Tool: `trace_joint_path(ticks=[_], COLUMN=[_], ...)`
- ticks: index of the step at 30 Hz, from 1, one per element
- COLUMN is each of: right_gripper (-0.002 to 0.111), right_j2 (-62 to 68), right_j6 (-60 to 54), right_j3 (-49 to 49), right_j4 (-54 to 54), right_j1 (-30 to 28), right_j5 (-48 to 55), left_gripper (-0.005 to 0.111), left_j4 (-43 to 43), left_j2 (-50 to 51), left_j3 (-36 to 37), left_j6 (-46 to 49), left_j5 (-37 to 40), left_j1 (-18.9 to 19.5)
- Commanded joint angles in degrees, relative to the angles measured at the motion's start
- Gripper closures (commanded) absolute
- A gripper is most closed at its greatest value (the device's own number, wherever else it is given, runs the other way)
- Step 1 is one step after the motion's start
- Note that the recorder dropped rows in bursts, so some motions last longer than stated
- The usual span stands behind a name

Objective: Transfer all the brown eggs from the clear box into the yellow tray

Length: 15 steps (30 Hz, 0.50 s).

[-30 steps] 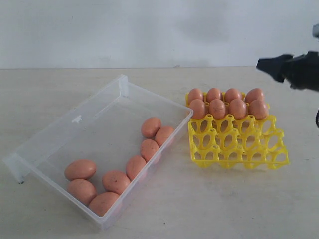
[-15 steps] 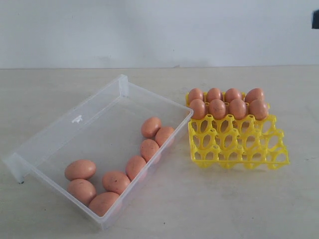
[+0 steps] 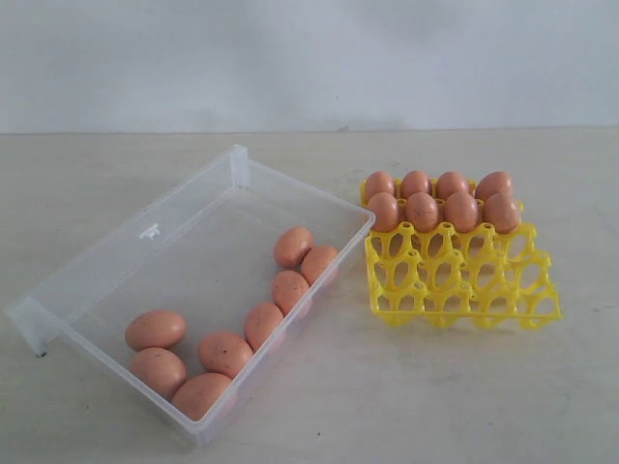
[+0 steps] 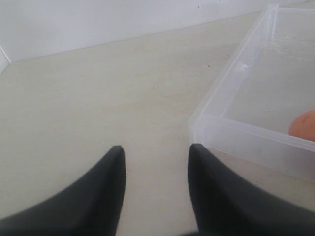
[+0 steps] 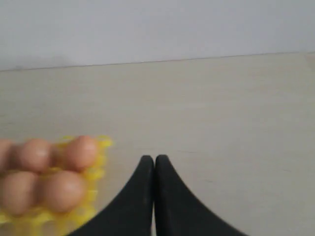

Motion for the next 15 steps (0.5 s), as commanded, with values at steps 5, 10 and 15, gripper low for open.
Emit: trace_joint_path(ticks=[5, 10, 15], right_gripper=[0.109, 0.109, 0.109], right_j2=[-3.9, -3.9, -4.3], right_j6=[-61.2, -99.5, -101.4], right_j3=[5.0, 4.6, 2.4], right_j4=[57.8, 89.1, 97.1], right_j1=[4.3, 13.3, 27.6], right_j5=[22.2, 37.6, 45.3], left_gripper=[0.065, 0.065, 0.065], left_j4=[0.3, 0.3, 0.3], left_j2=[0.2, 0.2, 0.2], left_j3=[-0.2, -0.2, -0.2], left_j6=[-0.3, -0.3, -0.3], left_j5=[-0.4, -0.4, -0.4], left_j1=[-0.2, -0.2, -0.2])
